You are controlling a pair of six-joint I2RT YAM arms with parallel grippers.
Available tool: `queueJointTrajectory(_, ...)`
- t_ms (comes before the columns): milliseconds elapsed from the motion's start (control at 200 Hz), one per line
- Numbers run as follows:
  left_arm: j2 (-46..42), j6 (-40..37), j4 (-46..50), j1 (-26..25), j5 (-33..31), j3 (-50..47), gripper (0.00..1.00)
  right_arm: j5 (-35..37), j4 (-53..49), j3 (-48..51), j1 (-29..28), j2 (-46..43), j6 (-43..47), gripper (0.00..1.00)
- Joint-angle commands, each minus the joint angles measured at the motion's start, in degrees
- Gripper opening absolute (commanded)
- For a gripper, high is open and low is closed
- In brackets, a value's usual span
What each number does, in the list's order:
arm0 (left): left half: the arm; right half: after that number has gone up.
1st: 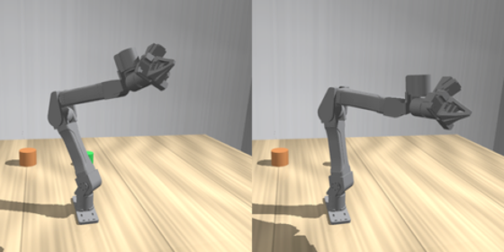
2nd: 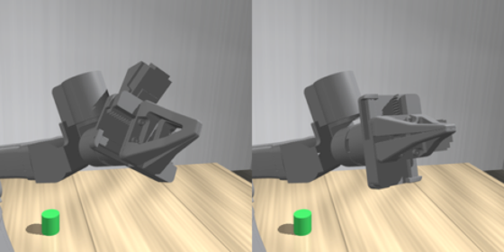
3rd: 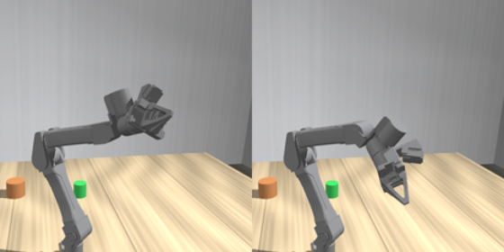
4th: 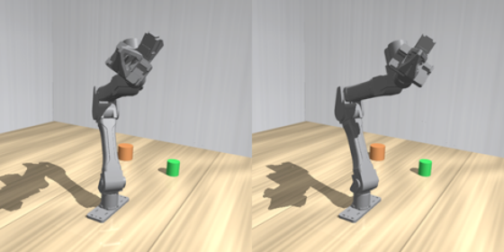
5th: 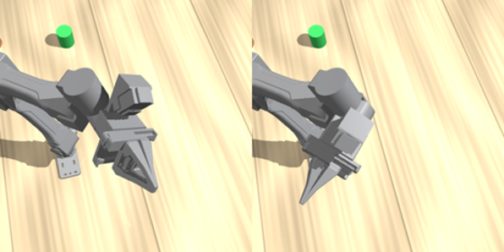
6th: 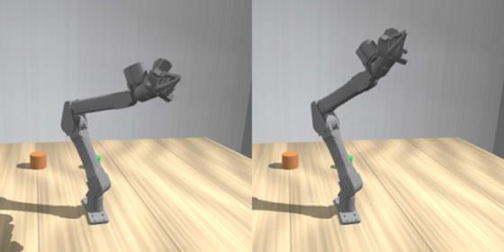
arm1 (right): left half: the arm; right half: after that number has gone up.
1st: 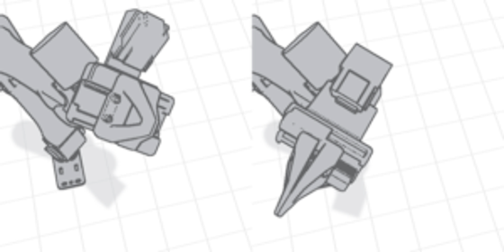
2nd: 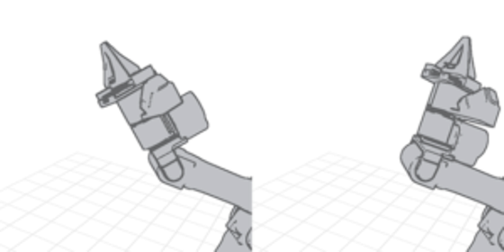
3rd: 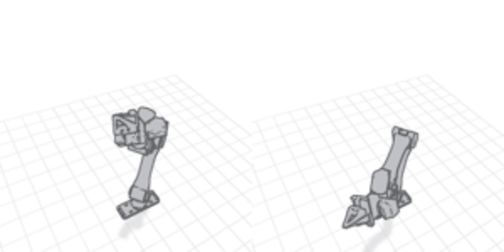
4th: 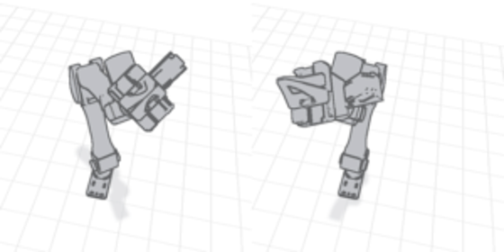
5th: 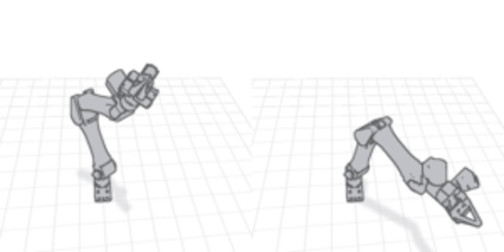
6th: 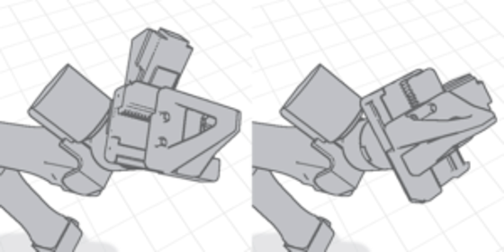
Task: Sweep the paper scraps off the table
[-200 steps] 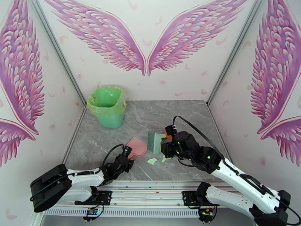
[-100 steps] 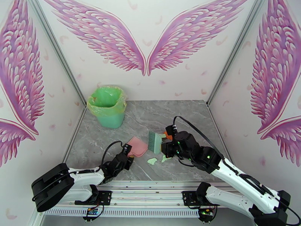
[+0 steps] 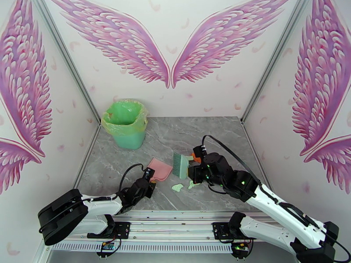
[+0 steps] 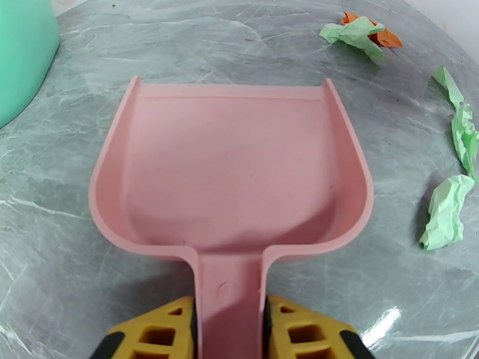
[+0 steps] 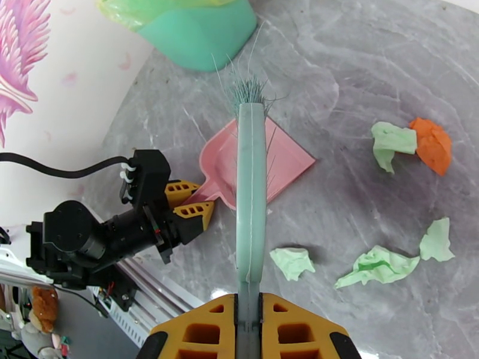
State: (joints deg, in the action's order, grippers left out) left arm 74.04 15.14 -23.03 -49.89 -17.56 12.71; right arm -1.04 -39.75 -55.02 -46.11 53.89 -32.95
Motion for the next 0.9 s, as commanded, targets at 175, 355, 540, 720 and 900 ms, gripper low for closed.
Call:
queueJointTrajectory(175, -7.42, 2.56, 11.89, -0.02, 6.06, 3.80, 0.00, 5.47, -7.47, -2.10, 2.47, -1.07, 1.12, 0.00)
queueJointTrajectory(355, -12.84, 3.72, 30.76, -1.48, 8.13, 13.15, 0.00, 1.20, -9.67, -2.89, 11.92, -1.30, 2.28, 0.00)
queueJointTrajectory(540, -14.99, 0.42, 48.24, -1.79, 6.05, 22.75, 0.00, -5.51, -8.87, -5.16, 21.41, 1.61, 4.85, 0.00)
queueJointTrajectory(720, -18.02, -0.28, 57.25, -1.36, 1.65, 27.53, 0.00, -20.26, -7.39, -7.79, 22.60, 5.08, 6.19, 0.00)
queueJointTrajectory(900, -22.26, 0.72, 59.15, 1.47, 0.96, 26.97, 0.00, -23.32, -9.76, -4.21, 16.93, 6.59, 6.77, 0.00)
